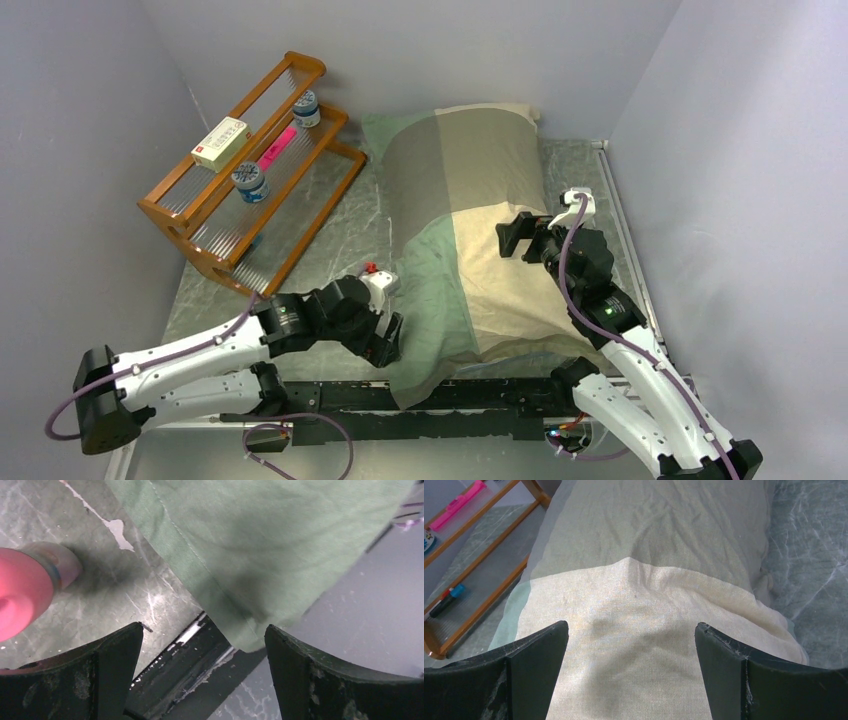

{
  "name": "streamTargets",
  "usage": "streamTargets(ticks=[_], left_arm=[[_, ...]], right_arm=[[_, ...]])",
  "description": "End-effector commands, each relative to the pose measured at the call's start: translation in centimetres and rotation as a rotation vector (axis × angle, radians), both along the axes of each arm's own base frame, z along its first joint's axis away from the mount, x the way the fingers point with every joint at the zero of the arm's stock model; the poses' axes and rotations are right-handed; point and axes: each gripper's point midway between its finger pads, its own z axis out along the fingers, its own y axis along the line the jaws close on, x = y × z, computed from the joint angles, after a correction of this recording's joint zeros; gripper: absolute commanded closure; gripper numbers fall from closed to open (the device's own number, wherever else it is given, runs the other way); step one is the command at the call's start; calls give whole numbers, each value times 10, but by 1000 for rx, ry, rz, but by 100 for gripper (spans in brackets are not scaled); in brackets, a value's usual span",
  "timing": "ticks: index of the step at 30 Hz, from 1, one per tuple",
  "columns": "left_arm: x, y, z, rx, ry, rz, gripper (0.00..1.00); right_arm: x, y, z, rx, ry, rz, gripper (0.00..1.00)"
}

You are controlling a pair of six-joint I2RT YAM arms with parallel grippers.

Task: Remove the pillowcase from the pillow
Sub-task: Move the distractor to the center of the board.

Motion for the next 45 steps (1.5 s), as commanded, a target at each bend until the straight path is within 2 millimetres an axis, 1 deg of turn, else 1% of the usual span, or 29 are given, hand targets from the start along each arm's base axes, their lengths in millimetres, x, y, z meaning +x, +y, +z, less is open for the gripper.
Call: streamTargets(ticks=[1, 3, 4, 6, 8, 12, 14, 15, 16, 17, 20, 22, 24, 26, 28, 30, 33, 36, 39, 41, 42, 43, 45], left_arm=[[23, 2, -21, 79, -82, 107, 3], [31, 3, -33, 111, -107, 132, 3], [36, 0, -34, 105, -129, 141, 3], [46, -1, -39, 121, -165, 167, 3], [60, 1, -41, 149, -221, 203, 3], [98, 13, -45, 230, -303, 289, 3], [117, 17, -47, 234, -321, 314, 3], [130, 23, -47, 234, -320, 347, 3], [137, 24, -47, 227, -323, 360, 3], [150, 31, -46, 223, -326, 399, 2], [180, 46, -41, 229, -359, 491, 3], [197, 51, -38, 219, -370, 542, 3], [214, 50, -32, 180, -371, 576, 3], [225, 50, -30, 158, -362, 595, 2], [231, 49, -27, 136, -350, 601, 3], [230, 43, -21, 106, -336, 581, 3], [221, 35, -10, 48, -315, 548, 3], [213, 27, 5, -18, -305, 521, 3], [206, 14, 14, -105, -276, 488, 3], [202, 5, 14, -150, -250, 467, 3], [203, 3, 13, -163, -250, 468, 3], [206, 2, 9, -165, -251, 474, 3], [210, 3, -5, -127, -238, 483, 3]], right_arm=[[1, 2, 21, 20, -51, 7, 0], [1, 2, 22, 19, -51, 5, 0], [0, 1, 21, 17, -49, 5, 0], [0, 0, 22, 17, -53, 0, 0], [-1, -1, 22, 15, -54, -4, 0], [-1, 1, 22, 16, -53, 3, 0], [-1, 1, 21, 12, -51, 4, 0], [-1, 1, 21, 11, -51, 2, 0], [-1, 1, 22, 10, -54, 3, 0], [-2, 0, 22, 9, -54, -2, 0], [-3, -2, 20, 6, -54, -9, 0], [-4, -3, 19, 6, -53, -10, 0], [-4, -2, 18, 3, -50, -9, 0], [-4, -3, 19, 1, -50, -10, 0], [-6, -5, 21, -1, -55, -16, 0], [-7, -7, 22, -4, -59, -26, 0], [-9, -12, 22, -12, -61, -46, 0], [-9, -13, 18, -11, -47, -59, 0], [-8, -13, 17, -7, -41, -61, 0], [-7, -12, 19, -7, -41, -57, 0], [-8, -12, 20, -9, -40, -58, 0], [-8, -13, 21, -8, -40, -60, 0], [-8, -13, 21, -9, -40, -62, 0]])
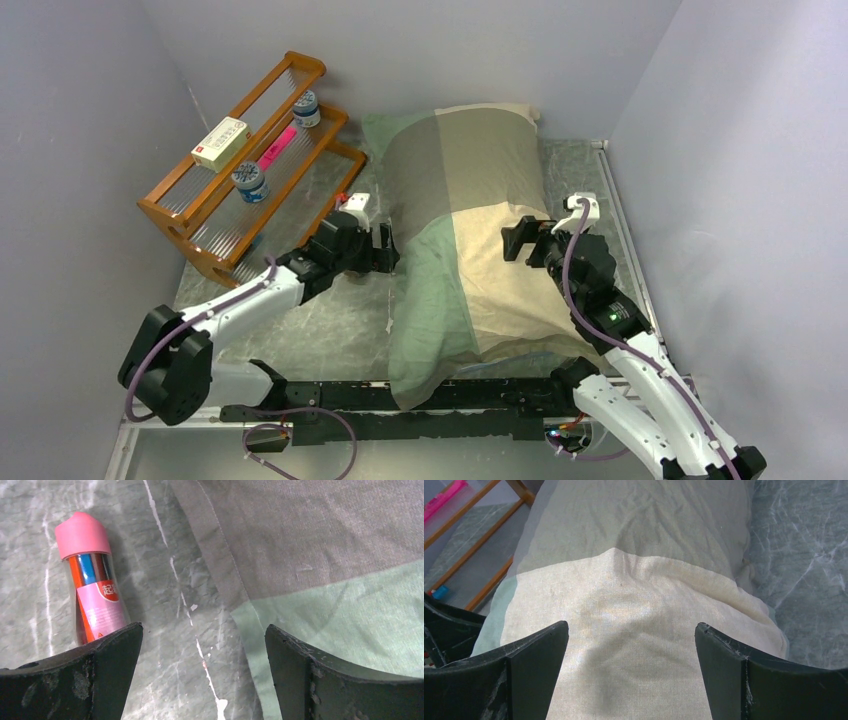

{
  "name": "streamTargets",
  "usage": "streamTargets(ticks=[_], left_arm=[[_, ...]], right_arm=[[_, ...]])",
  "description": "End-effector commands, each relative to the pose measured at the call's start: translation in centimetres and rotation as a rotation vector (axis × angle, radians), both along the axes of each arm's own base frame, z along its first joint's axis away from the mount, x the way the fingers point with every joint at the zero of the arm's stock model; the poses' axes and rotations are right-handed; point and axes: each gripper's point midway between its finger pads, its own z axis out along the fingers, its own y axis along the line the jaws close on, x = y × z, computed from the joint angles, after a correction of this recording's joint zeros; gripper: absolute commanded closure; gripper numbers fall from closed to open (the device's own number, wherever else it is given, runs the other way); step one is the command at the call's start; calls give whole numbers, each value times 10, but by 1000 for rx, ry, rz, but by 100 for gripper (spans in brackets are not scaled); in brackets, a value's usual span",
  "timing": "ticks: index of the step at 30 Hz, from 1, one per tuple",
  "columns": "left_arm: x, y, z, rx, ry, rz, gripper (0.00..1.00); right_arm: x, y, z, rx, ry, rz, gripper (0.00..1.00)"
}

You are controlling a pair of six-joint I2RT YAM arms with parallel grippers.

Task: Remove the pillowcase from the pillow
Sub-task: Move the distractor to the center of the board.

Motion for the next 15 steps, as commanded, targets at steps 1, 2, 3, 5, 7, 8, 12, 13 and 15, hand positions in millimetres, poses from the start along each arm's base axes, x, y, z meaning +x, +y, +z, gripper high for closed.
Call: streamTargets(ticks=[1, 2, 3, 5, 7, 8, 12, 13, 15], left_arm=[[10, -17, -9, -51, 5, -19, 3], [14, -18, -16, -43, 11, -18, 3], [19, -17, -23, -38, 22, -9, 3], [28, -18, -34, -34, 41, -1, 3], [36, -23, -41, -33, 49, -8, 3], [40, -24, -43, -26, 50, -3, 3], [56, -7, -61, 41, 68, 66, 3], [61, 1, -66, 58, 73, 96, 3], [69, 18, -73, 78, 82, 154, 3]], right_arm=[[0, -2, 22, 17, -46, -15, 0], [0, -2, 22, 18, -45, -14, 0], [0, -2, 22, 19, -45, -11, 0], [0, -2, 21, 18, -42, -12, 0], [0, -3, 21, 14, -40, -16, 0], [0, -3, 21, 12, -40, -18, 0], [0, -4, 20, 8, -37, -24, 0], [0, -4, 20, 9, -37, -24, 0], [1, -4, 19, 5, -34, -25, 0]])
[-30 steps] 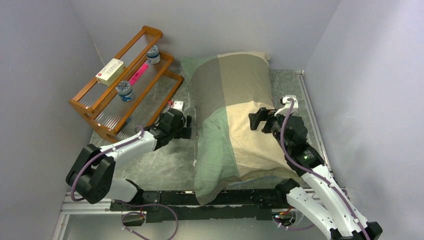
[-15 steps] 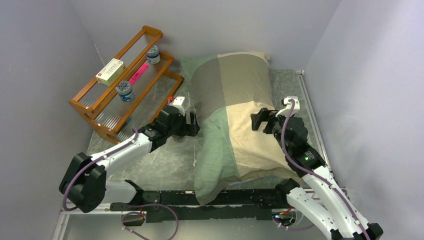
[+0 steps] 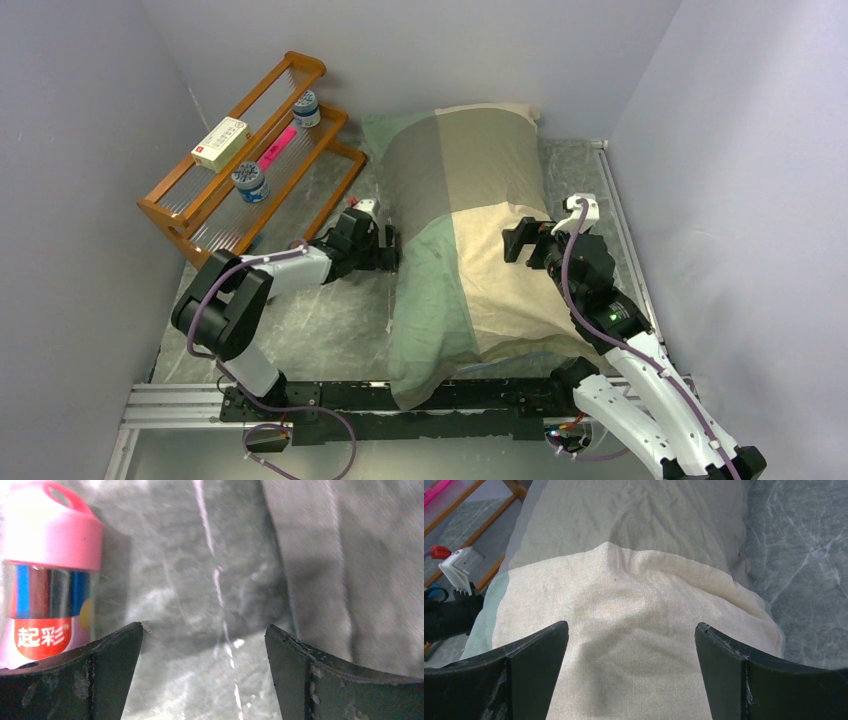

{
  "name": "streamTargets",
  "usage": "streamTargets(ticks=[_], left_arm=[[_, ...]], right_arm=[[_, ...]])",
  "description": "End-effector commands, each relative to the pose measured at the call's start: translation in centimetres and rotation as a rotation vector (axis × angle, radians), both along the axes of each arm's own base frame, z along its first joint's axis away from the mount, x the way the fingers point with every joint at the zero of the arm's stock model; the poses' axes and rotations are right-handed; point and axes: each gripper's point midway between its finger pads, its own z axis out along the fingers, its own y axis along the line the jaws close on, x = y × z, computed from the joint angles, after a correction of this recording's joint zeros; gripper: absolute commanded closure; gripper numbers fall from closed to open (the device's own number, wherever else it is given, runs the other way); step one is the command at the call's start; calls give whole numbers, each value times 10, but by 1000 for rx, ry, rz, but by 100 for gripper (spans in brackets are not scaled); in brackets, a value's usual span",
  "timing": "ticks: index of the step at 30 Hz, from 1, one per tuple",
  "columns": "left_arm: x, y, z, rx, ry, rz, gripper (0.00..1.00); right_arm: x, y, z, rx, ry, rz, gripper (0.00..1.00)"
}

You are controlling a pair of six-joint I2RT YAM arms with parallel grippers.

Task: Remove the pillowcase from the pillow
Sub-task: Move the distractor to the center of the board.

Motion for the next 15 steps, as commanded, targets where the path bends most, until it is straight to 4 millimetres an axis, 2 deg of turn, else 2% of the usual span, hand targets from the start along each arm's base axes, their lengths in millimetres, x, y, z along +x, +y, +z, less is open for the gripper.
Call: streamTargets(ticks=[1, 7, 12, 15], left_arm=[[40, 26, 13, 15, -82, 126, 3], [73, 54, 18, 47, -115, 221, 3], [100, 70, 21, 65, -121, 273, 3], [107, 82, 18, 89, -115, 298, 3]], right_arm=[[2, -2, 24, 16, -56, -16, 0], [4, 2, 20, 18, -44, -6, 0], [2, -3, 25, 13, -53, -20, 0], [1, -6, 28, 7, -56, -28, 0]])
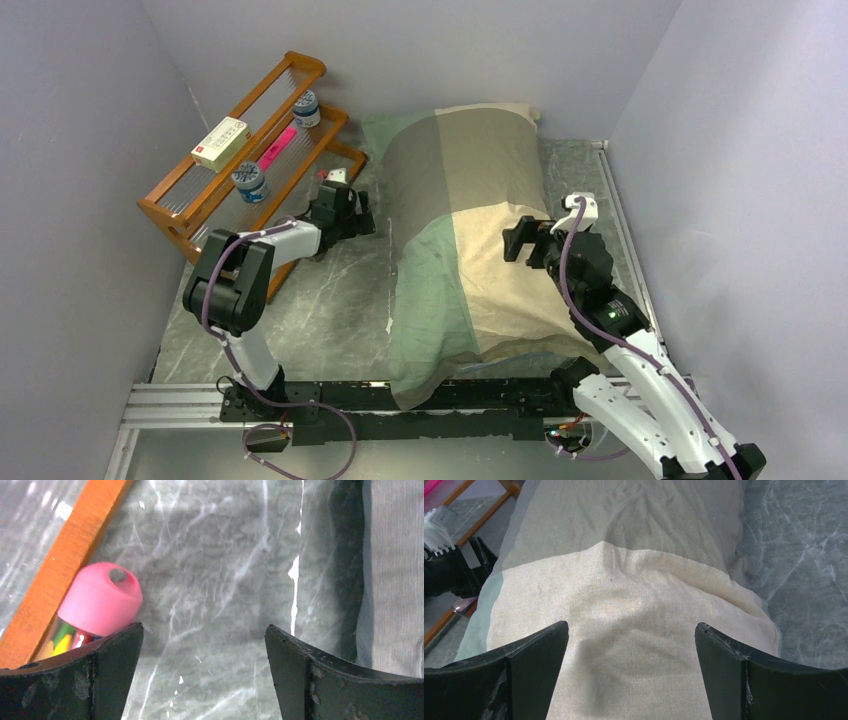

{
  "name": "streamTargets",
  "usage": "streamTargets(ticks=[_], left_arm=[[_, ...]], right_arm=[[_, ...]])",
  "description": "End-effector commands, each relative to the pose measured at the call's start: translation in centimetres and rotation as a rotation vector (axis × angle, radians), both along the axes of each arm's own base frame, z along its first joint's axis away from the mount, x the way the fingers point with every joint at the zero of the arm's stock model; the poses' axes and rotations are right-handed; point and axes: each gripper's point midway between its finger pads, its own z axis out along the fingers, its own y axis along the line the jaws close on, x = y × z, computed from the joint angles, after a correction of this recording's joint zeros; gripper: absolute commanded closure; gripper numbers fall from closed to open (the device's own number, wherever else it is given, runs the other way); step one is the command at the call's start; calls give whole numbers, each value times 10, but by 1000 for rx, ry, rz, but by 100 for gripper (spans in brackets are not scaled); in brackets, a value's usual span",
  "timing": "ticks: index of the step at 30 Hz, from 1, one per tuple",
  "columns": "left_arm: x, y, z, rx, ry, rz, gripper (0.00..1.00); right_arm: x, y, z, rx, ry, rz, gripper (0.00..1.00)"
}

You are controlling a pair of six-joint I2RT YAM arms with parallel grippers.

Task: Remove the pillowcase from the pillow
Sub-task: Move the distractor to the center of the board, then turn over the pillow at the center of the board.

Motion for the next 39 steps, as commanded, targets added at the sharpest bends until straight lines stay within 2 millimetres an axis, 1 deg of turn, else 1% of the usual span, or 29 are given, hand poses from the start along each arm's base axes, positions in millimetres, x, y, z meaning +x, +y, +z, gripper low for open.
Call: streamTargets(ticks=[1, 4, 9, 13, 15, 16, 20, 25, 26, 30, 33, 36, 39], left_arm=[[19, 18, 8, 39, -30, 48, 2], [19, 33, 2, 55, -17, 83, 3], [18, 49, -10, 89, 20, 119, 3], [19, 65, -15, 95, 40, 157, 3], [19, 68, -15, 90, 38, 161, 2], [19, 67, -14, 84, 37, 155, 3], [19, 49, -4, 14, 19, 81, 2], [13, 23, 22, -64, -24, -8, 2], [12, 21, 27, -74, -33, -12, 3], [1, 8, 46, -148, -60, -49, 3], [-9, 0, 62, -170, -93, -73, 3], [-22, -13, 78, -192, -118, -116, 3], [-36, -28, 100, -222, -153, -165, 3]], right_arm=[[-2, -5, 32, 17, -71, -19, 0], [-3, -6, 34, 17, -73, -21, 0], [-2, -5, 34, 16, -69, -16, 0], [-2, -5, 35, 13, -70, -17, 0], [-3, -6, 34, 11, -70, -23, 0], [-3, -7, 34, 11, -70, -25, 0], [-2, -6, 30, 11, -61, -27, 0], [0, -7, 26, 9, -43, -38, 0], [0, -6, 26, 10, -42, -36, 0], [1, -9, 26, 8, -31, -52, 0], [3, -22, 20, -16, 10, -135, 0], [4, -31, 10, -45, 48, -188, 0], [5, -28, 4, -48, 78, -182, 0]])
